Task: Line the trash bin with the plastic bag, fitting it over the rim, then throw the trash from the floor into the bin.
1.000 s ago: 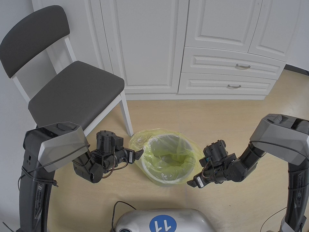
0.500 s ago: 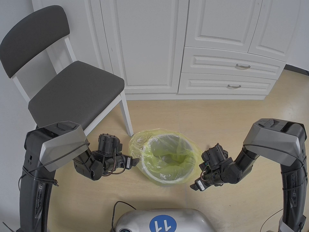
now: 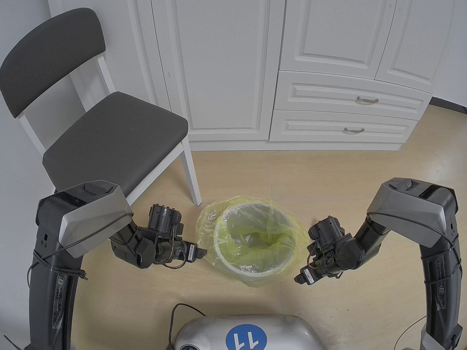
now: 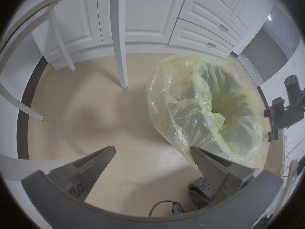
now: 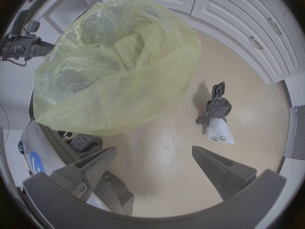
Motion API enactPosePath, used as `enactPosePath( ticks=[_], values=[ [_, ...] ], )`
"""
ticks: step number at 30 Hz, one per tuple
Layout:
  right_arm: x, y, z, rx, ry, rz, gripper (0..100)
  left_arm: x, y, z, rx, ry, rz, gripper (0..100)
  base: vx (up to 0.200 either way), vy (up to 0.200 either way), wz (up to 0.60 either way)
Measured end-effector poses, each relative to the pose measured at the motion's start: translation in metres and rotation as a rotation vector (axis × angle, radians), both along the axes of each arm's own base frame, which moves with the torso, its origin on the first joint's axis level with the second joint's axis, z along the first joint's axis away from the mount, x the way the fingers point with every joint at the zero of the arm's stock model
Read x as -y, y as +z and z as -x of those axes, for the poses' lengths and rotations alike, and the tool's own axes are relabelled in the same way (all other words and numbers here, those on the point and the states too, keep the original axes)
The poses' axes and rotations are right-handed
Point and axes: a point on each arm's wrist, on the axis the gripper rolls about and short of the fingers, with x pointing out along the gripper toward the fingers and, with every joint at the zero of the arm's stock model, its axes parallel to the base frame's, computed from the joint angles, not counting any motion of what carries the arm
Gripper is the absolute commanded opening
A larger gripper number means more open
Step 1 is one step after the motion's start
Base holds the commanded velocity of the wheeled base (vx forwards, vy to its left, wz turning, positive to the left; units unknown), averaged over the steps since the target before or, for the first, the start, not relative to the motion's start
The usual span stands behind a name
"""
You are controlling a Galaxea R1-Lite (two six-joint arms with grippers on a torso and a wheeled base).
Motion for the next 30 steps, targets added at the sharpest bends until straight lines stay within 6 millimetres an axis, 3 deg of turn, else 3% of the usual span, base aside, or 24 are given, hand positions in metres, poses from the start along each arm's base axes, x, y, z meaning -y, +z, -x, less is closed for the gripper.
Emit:
enactPosePath(
  ticks=[8,18,26,30],
  values=[
    [-0.002,0.030,0.013,0.028,0.038,-0.040,100,0.000,-0.004,0.006,-0.049,-0.025,-0.018,100,0.000,0.000,0.00],
    [-0.024,0.068,0.025,0.105,0.027,-0.146,100,0.000,-0.004,0.010,-0.058,-0.045,-0.015,100,0.000,0.000,0.00],
    [-0.028,0.065,0.012,0.127,-0.003,-0.162,100,0.000,-0.004,0.011,-0.055,-0.046,-0.014,100,0.000,0.000,0.00],
    [-0.018,0.054,-0.001,0.125,-0.049,-0.143,100,0.000,-0.003,0.010,-0.043,-0.047,-0.011,100,0.000,0.000,0.00]
  ],
)
